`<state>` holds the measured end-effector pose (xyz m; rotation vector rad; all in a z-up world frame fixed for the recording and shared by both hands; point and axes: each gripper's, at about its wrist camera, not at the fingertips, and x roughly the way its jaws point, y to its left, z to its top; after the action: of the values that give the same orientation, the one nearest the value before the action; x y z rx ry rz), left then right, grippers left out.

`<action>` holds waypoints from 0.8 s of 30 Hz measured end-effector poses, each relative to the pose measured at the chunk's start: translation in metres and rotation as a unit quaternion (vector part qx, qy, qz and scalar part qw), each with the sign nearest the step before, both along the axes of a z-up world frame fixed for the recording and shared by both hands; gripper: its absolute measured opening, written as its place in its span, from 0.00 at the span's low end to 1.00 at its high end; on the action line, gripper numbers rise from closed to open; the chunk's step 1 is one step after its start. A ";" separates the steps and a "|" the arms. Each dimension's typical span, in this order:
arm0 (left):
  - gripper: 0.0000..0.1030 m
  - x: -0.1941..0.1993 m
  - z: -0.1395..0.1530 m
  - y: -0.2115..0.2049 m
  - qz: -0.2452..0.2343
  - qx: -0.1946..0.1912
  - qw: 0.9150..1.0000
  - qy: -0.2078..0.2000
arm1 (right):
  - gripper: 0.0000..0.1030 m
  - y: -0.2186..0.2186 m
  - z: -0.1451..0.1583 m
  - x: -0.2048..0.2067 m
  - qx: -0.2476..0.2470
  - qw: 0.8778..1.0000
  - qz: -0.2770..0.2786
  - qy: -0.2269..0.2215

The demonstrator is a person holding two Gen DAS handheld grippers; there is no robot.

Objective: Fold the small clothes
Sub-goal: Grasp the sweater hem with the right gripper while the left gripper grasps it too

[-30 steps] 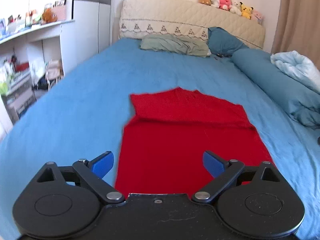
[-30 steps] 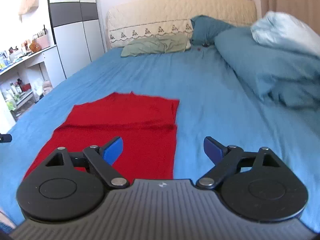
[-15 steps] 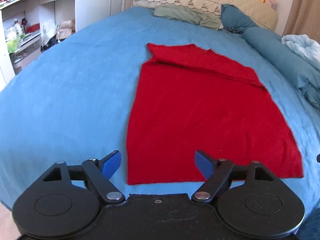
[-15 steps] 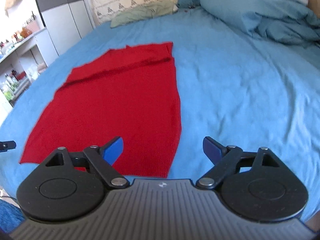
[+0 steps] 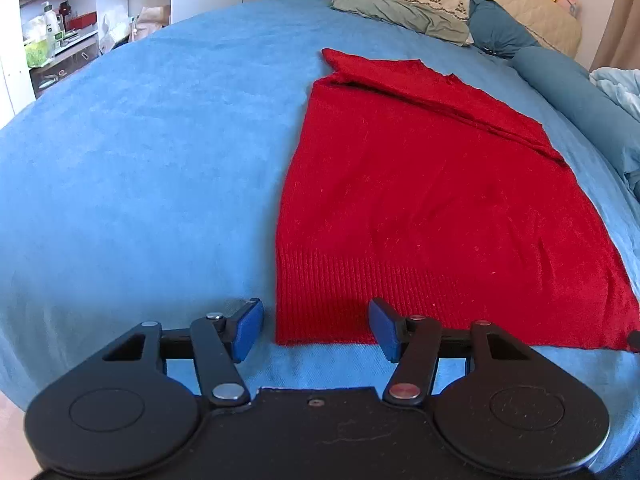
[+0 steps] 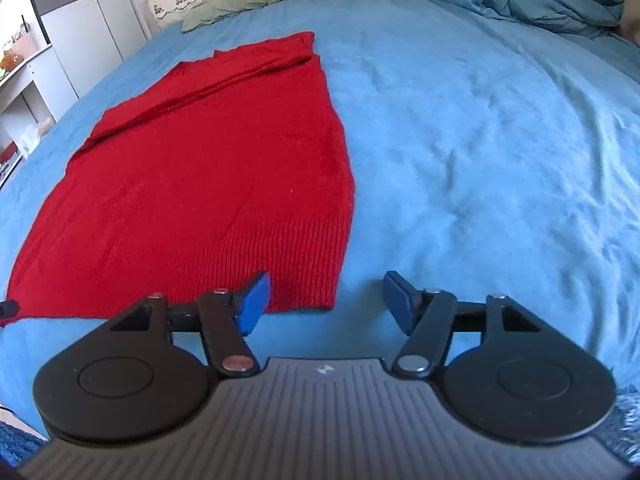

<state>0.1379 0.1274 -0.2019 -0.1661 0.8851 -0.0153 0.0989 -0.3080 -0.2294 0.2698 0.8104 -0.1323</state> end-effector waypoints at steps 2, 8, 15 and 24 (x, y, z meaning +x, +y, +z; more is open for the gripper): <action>0.58 0.000 -0.002 -0.001 0.001 0.001 1.000 -0.001 | 0.72 0.003 -0.003 0.001 -0.008 1.000 0.002 -0.001; 0.22 0.006 0.001 -0.011 -0.019 0.014 1.000 0.005 | 0.50 0.014 -0.006 0.005 -0.035 0.999 0.020 -0.005; 0.08 0.013 0.010 -0.010 -0.011 0.006 1.000 0.023 | 0.23 0.011 -0.001 0.010 -0.025 0.999 0.026 -0.003; 0.07 0.011 0.063 -0.006 -0.009 -0.016 1.000 -0.024 | 0.22 -0.003 0.047 0.011 0.002 0.999 0.034 -0.043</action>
<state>0.1490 0.1210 -0.1385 -0.1868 0.8381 -0.0500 0.1102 -0.3109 -0.1823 0.2498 0.7332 -0.0556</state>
